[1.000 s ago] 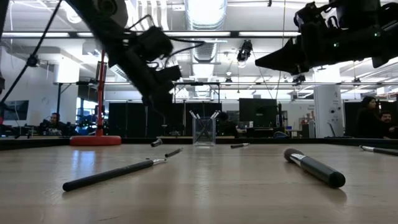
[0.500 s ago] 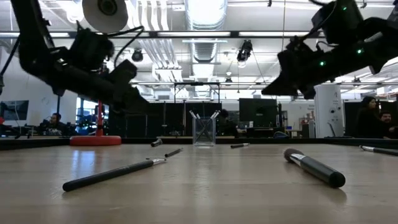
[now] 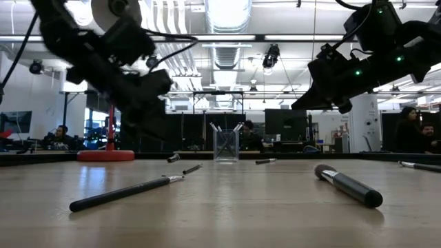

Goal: Put items in baskets/containers
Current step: Put the black eyeshadow brush into the transparent organizer

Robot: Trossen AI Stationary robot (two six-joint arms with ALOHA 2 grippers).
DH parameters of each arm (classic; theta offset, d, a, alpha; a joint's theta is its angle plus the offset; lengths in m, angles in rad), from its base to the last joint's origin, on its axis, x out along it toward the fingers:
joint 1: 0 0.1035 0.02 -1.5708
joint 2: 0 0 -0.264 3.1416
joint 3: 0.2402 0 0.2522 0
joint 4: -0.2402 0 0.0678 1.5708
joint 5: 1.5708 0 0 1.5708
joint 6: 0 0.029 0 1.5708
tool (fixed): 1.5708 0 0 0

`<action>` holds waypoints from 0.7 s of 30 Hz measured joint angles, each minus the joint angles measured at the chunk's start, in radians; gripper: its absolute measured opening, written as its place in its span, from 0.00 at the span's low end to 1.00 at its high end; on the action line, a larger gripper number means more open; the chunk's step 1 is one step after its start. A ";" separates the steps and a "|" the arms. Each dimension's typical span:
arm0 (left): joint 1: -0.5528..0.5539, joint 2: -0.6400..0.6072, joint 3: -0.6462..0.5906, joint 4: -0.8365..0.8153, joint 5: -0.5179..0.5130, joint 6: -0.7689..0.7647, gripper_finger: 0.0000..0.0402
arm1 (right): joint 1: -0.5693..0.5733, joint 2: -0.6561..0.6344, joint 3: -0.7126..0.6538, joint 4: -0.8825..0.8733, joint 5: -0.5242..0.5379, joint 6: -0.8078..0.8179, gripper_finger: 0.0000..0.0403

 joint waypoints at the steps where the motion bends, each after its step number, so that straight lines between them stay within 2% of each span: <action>1: -0.002 0.010 0.036 -0.054 -0.015 -0.035 0.18 | 0.001 0.000 0.000 0.000 0.000 0.000 0.02; 4: -0.002 0.047 0.122 -0.149 -0.008 -0.115 0.22 | 0.003 0.000 0.000 0.000 -0.001 -0.007 0.02; 8: -0.001 0.111 0.203 -0.187 -0.004 -0.178 0.24 | 0.003 0.000 0.000 0.000 -0.001 -0.019 0.02; 12: 0.009 0.190 0.272 -0.244 -0.004 -0.189 0.25 | 0.005 0.000 0.000 0.000 -0.001 -0.020 0.02; 15: 0.016 0.239 0.318 -0.288 -0.042 -0.186 0.25 | 0.009 0.000 0.000 0.000 -0.001 -0.020 0.02; 21: 0.038 0.298 0.350 -0.295 -0.063 -0.182 0.25 | 0.013 0.000 0.000 0.000 -0.001 -0.023 0.02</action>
